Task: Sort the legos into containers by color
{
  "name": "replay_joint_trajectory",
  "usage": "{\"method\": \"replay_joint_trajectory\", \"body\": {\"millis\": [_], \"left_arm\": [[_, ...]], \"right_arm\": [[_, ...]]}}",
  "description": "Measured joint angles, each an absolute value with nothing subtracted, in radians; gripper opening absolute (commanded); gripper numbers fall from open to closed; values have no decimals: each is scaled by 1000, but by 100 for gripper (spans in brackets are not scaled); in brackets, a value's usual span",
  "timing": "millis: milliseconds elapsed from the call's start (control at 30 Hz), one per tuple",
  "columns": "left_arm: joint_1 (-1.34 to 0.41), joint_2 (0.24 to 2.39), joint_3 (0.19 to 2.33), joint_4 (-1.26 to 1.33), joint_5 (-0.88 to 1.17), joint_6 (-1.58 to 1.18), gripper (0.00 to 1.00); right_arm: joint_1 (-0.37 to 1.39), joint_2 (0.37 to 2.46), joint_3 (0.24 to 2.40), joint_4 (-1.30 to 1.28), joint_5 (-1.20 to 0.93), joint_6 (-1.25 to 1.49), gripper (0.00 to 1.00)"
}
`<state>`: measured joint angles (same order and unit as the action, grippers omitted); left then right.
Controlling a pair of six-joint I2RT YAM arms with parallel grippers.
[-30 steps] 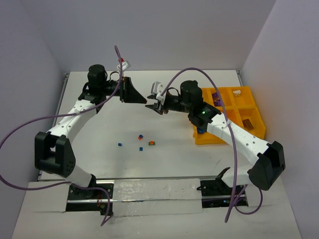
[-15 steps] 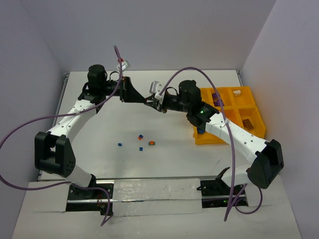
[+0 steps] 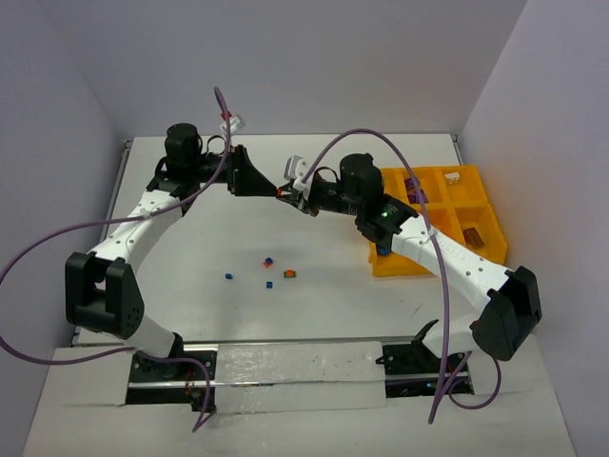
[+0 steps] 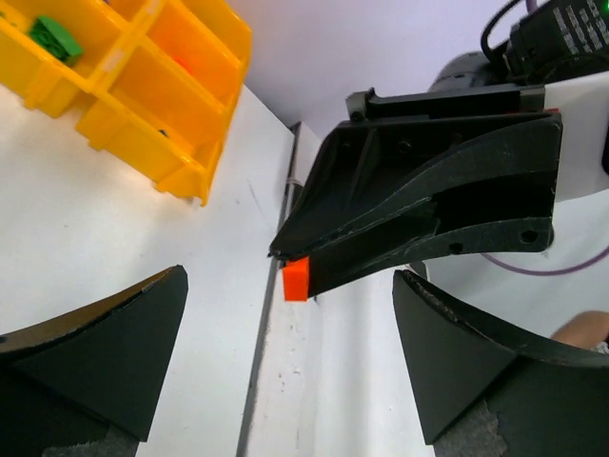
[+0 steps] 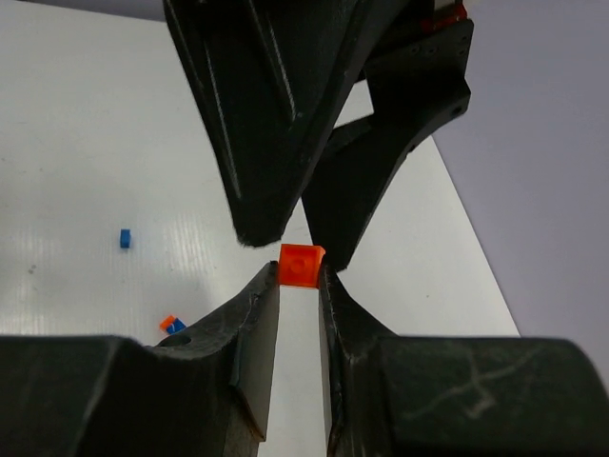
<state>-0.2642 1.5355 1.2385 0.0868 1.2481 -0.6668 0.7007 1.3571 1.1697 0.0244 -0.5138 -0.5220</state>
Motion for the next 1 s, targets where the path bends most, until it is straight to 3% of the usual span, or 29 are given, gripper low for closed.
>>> {"method": "replay_joint_trajectory", "body": {"millis": [233, 600, 800, 1000], "left_arm": [[-194, 1502, 1241, 29, 1119, -581, 99], [-183, 1433, 1241, -251, 696, -196, 99], [-188, 1452, 1242, -365, 547, -69, 99], [-188, 1484, 1242, -429, 486, 14, 99]], "right_arm": [[631, 1304, 1111, -59, -487, -549, 0], [26, 1127, 1006, -444, -426, -685, 0], [-231, 1196, 1000, -646, -353, -785, 0], [-271, 1343, 1012, -705, -284, -793, 0]]}}
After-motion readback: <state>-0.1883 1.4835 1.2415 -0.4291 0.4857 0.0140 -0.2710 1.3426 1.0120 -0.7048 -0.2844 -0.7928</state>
